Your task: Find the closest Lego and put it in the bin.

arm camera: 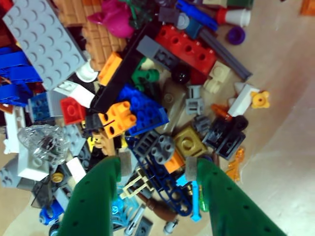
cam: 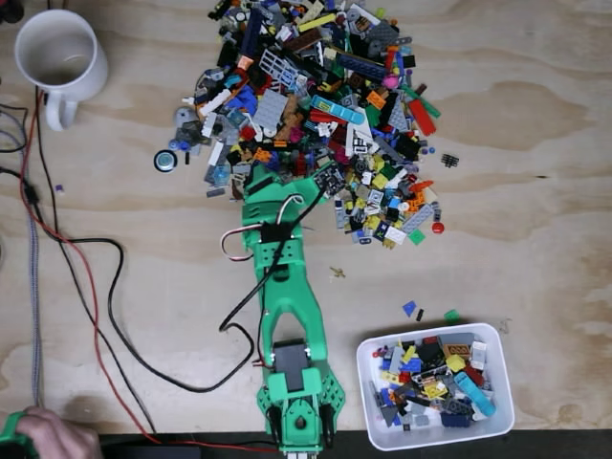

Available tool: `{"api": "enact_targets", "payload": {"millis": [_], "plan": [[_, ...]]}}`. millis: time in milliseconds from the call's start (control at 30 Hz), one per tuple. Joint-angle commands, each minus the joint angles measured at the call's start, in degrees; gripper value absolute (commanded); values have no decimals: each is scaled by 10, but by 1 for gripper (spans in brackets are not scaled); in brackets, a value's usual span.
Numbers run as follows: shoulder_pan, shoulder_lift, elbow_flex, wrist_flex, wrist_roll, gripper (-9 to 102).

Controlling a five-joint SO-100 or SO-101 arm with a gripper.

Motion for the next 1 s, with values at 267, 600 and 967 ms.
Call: {"api": "enact_targets", "payload": {"millis": [267, 600, 967], "plan": [[3, -37, -72, -57, -6, 16], [3, -93, -100, -78, -9, 14], [5, -120, -120, -117, -17, 11]]}}
